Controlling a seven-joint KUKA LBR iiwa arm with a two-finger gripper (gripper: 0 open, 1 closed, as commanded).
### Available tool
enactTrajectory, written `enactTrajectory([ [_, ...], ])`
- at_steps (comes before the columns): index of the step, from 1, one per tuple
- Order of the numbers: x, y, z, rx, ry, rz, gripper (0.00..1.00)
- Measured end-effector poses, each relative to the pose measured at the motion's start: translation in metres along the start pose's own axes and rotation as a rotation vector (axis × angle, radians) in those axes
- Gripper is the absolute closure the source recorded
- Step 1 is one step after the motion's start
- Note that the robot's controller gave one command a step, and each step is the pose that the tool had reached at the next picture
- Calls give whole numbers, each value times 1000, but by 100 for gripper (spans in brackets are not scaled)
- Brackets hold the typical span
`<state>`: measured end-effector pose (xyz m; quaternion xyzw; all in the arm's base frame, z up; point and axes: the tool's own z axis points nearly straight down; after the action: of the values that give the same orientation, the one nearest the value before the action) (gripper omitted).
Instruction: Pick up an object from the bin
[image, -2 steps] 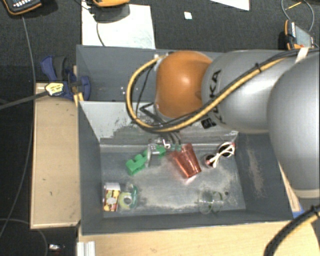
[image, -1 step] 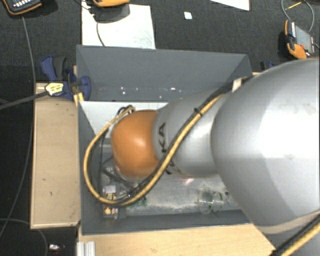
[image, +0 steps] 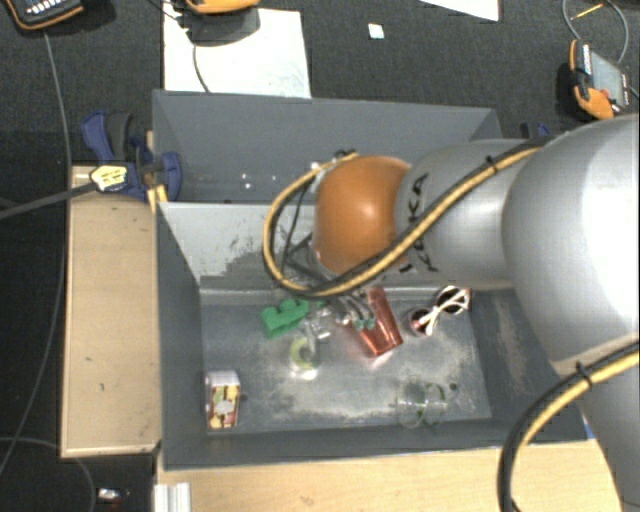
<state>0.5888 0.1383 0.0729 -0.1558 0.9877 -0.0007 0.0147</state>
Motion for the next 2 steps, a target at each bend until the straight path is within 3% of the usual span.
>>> enactTrajectory([
  [1,53,137,-4,-16,17,-493,100],
  [2,53,137,-4,-17,18,-492,100],
])
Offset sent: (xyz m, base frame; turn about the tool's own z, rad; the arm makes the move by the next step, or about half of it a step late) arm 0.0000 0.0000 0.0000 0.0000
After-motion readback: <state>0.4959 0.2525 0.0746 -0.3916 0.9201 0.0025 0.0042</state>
